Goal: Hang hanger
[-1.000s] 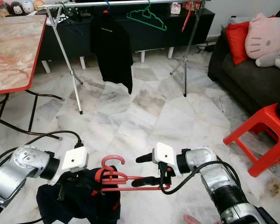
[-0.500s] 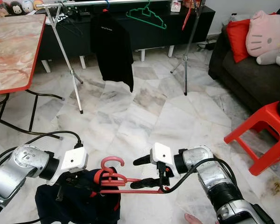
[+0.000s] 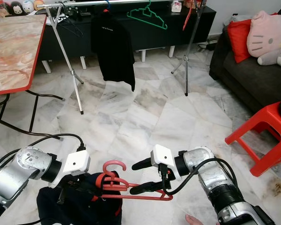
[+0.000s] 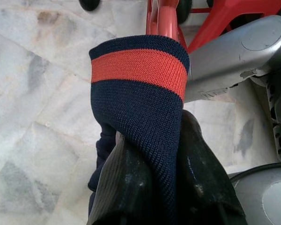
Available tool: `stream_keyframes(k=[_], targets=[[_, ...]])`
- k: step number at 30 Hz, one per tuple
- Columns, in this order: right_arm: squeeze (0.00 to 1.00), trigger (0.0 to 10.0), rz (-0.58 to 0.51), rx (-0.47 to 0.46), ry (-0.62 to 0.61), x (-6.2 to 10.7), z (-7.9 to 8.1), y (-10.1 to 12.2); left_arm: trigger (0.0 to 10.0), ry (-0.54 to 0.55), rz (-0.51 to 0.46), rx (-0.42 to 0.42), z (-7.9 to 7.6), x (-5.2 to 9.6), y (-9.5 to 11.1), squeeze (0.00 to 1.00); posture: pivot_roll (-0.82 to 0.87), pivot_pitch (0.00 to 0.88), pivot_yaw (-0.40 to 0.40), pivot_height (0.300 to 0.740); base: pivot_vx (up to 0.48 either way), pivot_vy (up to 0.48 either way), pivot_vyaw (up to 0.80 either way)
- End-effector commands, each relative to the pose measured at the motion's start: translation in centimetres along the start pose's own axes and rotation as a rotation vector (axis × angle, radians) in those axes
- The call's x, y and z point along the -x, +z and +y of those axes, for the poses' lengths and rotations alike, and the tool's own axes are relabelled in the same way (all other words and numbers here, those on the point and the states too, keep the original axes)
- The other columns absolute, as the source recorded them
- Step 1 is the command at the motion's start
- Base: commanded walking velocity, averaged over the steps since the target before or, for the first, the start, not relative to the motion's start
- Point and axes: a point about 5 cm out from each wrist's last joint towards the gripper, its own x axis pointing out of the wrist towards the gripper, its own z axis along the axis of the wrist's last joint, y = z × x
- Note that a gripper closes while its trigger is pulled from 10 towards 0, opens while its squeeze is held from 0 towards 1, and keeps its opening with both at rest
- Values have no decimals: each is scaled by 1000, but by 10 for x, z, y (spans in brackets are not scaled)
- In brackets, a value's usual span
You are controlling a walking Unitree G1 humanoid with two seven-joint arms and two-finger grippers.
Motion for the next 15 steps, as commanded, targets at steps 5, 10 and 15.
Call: stream_keyframes(k=[5, 10, 15], targets=[[0, 10000, 2, -2, 48, -12, 6, -2, 10000, 8, -9, -29, 4, 0, 6, 0, -6, 82, -38, 740, 0, 0, 0], [0, 10000, -7, 16, 14, -18, 3, 0, 10000, 16, -11, -30, 5, 0, 7, 0, -4, 83, -39, 740, 0, 0, 0], [0, 0, 2, 25, -17, -18, -1, 1, 10000, 25, -12, -30, 7, 0, 7, 0, -4, 85, -44, 740, 0, 0, 0]])
